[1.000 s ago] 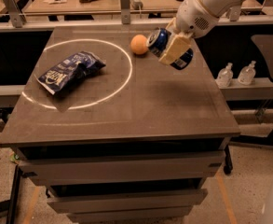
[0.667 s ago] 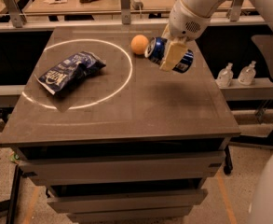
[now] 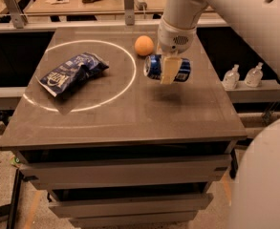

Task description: Knock pepsi can over

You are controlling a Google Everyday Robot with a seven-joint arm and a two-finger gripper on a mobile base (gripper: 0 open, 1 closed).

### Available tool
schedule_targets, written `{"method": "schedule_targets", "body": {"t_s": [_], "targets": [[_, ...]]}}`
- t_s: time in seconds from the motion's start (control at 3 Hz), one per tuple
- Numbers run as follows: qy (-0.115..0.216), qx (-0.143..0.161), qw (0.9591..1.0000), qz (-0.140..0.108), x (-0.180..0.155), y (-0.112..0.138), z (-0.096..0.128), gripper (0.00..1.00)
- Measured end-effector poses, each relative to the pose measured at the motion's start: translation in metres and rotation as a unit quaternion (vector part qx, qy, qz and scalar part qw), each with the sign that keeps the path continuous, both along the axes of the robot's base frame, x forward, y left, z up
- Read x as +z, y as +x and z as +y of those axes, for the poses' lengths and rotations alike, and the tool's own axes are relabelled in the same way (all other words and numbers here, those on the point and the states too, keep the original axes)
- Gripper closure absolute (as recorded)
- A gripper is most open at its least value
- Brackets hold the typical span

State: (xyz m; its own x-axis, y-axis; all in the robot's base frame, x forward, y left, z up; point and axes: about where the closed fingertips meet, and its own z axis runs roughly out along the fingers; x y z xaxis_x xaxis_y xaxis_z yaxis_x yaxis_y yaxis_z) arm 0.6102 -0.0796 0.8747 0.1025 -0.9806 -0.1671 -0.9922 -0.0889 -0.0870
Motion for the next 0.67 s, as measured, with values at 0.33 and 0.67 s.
{"method": "schedule_targets", "body": {"t_s": [0.33, 0.67], "targets": [[-0.026, 0.012, 0.9993, 0.021, -0.025, -0.003, 0.004, 1.00], [-0.040, 0.017, 0.9985, 0.034, -0.039, -0.004, 0.002, 1.00]]}}
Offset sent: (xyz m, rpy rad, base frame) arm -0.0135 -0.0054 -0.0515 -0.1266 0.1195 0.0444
